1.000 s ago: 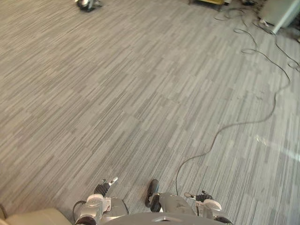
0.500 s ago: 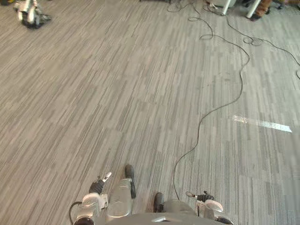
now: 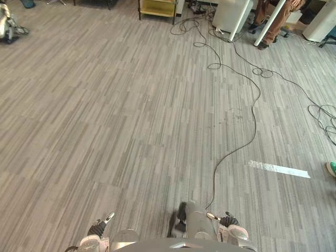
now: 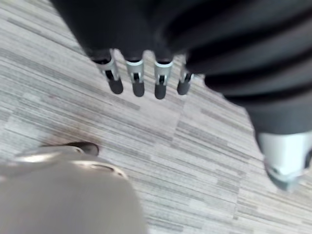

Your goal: Pick up cushions and gather them together orderly.

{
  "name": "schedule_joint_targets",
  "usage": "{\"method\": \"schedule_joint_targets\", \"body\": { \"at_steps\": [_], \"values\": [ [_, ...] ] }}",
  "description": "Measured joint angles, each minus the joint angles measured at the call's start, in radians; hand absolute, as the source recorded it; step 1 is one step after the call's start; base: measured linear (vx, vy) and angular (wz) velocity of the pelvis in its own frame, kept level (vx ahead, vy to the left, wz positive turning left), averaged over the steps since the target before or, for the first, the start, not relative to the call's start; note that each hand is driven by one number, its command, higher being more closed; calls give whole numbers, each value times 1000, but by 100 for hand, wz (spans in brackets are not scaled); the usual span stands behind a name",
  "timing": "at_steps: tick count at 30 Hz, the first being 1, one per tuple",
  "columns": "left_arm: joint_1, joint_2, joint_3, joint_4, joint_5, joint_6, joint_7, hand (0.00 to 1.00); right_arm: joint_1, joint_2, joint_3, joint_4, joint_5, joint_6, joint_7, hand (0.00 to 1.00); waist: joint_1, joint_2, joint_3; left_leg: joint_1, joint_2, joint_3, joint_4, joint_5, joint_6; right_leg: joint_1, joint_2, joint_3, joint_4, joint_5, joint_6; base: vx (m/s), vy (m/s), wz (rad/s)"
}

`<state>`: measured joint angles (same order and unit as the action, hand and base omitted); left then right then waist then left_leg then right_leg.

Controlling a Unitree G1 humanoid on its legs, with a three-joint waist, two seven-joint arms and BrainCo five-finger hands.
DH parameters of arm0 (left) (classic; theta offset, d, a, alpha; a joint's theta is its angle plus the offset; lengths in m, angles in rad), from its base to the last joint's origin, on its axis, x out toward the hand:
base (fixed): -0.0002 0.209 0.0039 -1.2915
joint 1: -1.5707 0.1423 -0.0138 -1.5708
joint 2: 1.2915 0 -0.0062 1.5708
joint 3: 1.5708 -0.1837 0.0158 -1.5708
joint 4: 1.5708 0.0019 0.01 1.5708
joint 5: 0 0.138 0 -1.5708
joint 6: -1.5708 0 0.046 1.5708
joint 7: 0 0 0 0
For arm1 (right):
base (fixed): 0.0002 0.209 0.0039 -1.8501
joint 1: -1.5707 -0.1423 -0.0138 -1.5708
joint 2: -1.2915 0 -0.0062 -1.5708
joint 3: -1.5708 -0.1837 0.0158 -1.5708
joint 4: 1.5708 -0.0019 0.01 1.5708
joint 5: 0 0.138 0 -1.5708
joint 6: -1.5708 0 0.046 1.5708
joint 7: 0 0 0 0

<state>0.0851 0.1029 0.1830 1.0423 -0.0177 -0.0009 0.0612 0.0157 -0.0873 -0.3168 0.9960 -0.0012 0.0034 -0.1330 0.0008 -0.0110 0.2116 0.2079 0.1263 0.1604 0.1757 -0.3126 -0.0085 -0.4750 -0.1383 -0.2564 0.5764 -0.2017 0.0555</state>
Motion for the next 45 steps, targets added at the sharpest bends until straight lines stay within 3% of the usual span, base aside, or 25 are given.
{"method": "schedule_joint_targets", "body": {
  "at_steps": [1,2,5,7,9,11,12,15,18,19,20,21,23,24,26,27,28,30,32,34,36,37,40,42,45],
  "values": [
    [-3,4,-2,0,1,-1,0,0,11,2,0,2,0,2,-1,0,-10,-9,-1,25,2,-20,-12,-3,-5,18,6,43,-164,80,18,590,-362,75],
    [-16,10,-20,8,1,-3,0,0,20,5,-5,12,1,4,-1,0,-20,-10,14,70,11,-69,-26,-12,-18,80,15,42,-240,283,-28,655,-412,59],
    [-34,-26,-28,27,3,-11,-1,0,12,-5,-53,13,4,6,-2,0,-24,55,24,34,-5,-154,19,24,-57,75,33,18,-103,128,-44,509,-305,24],
    [-33,-29,-26,29,3,-11,-2,0,20,-3,-60,10,5,7,-2,0,-26,61,20,44,15,-169,68,47,-83,99,39,-1,-60,68,-56,372,-163,25],
    [-37,-42,16,4,4,-11,-5,0,39,-1,-57,-1,7,15,-4,0,-27,70,17,-86,48,-210,412,144,-159,204,56,-49,-89,12,-67,479,-203,43],
    [-31,-58,48,-16,3,-11,-5,0,53,-8,-50,-3,13,13,-10,0,-11,81,11,-198,91,-183,672,226,-182,293,76,-60,-149,0,-79,465,-117,8],
    [-32,-60,60,-31,3,-10,-5,0,54,-5,-50,-7,14,13,-9,0,-2,79,12,-252,121,-114,791,199,-149,355,83,-58,-187,-2,-82,348,-31,-9],
    [-34,-71,82,-56,1,-13,-5,0,48,-3,-50,-9,16,14,-10,0,9,70,15,-377,141,26,840,95,-83,519,73,-53,-321,7,-67,446,33,-1],
    [-37,-70,66,-75,-21,-22,-4,0,47,-2,-55,4,37,14,-11,0,32,61,12,-479,92,127,575,39,-66,628,13,-56,-405,17,-34,448,193,-4],
    [-34,-68,46,-80,-22,-23,-2,0,43,0,-58,5,42,14,-11,0,41,63,9,-496,43,128,269,127,-66,673,-18,-55,-436,-5,21,524,317,-6],
    [-32,-68,44,-79,-28,-24,-2,0,42,-1,-59,7,43,14,-11,0,45,65,10,-494,26,115,182,251,-45,692,-27,-51,-452,-20,45,367,260,-7],
    [-32,-65,44,-73,-37,-24,-2,0,38,3,-53,14,44,15,-12,0,54,54,5,-460,-8,125,150,293,-7,716,-43,-36,-466,-30,52,466,228,15],
    [-33,-48,31,-71,-50,-31,-1,0,10,25,-16,29,43,16,-11,0,56,37,-10,-492,-2,138,219,250,-8,721,1,22,-526,21,1,467,149,4],
    [-32,-40,42,-64,-61,-31,-2,0,-12,43,-7,41,43,15,-12,0,80,31,2,-574,58,151,424,224,-27,751,10,27,-564,86,0,332,153,-30],
    [-21,-29,52,-36,-65,-26,-2,0,-20,41,-10,50,39,16,-12,0,97,43,-7,-608,63,128,324,193,-48,798,13,60,-590,109,35,345,217,-16],
    [-5,-31,52,-15,-69,-22,-4,0,-20,46,-5,65,34,19,-14,0,92,10,-15,-590,30,149,328,200,26,823,-12,66,-593,98,42,394,221,8],
    [20,-22,49,-6,-68,-19,-2,0,-21,46,-3,80,32,21,-8,0,85,-14,-41,-585,-12,163,330,164,38,803,-55,70,-546,100,44,475,273,13],
    [27,-24,50,-1,-68,-19,-2,0,-16,35,-12,81,32,22,-8,0,85,-13,-51,-569,-45,166,332,121,52,739,-92,102,-387,97,55,405,245,16],
    [25,-6,16,6,-66,-19,-2,0,5,45,-26,81,37,22,-4,0,75,-24,-51,-502,-111,151,291,86,75,580,-144,186,16,155,149,381,235,48],
    [28,7,1,8,-67,-16,-2,0,4,47,-47,77,37,19,1,0,69,-41,-52,-413,-159,136,240,70,80,464,-155,212,334,175,145,346,150,46],
    [36,7,-11,4,-68,-15,-2,0,4,36,-44,79,34,17,1,0,64,-27,-51,-286,-190,107,164,52,96,380,-153,134,498,98,57,467,113,33],
    [42,9,-19,4,-68,-15,-1,0,-1,36,-42,71,34,8,2,0,53,-25,-50,-202,-196,81,111,47,107,322,-130,68,507,1,23,513,80,36],
    [34,13,-29,8,-68,-11,-1,0,-1,19,-44,65,33,0,2,0,27,-20,-44,-89,-182,25,62,22,114,180,-64,-29,274,-91,0,402,-29,59],
    [32,9,-28,8,-68,-10,-1,0,5,11,-44,66,33,2,1,0,21,-14,-41,-45,-173,1,23,18,108,143,-27,-35,92,-61,-7,423,-82,57],
    [12,4,-28,8,-63,-10,-1,0,12,11,-45,80,33,8,2,0,-12,-10,-28,77,-146,-80,-80,2,65,116,30,-23,-409,185,16,691,-233,83]
  ]
}}
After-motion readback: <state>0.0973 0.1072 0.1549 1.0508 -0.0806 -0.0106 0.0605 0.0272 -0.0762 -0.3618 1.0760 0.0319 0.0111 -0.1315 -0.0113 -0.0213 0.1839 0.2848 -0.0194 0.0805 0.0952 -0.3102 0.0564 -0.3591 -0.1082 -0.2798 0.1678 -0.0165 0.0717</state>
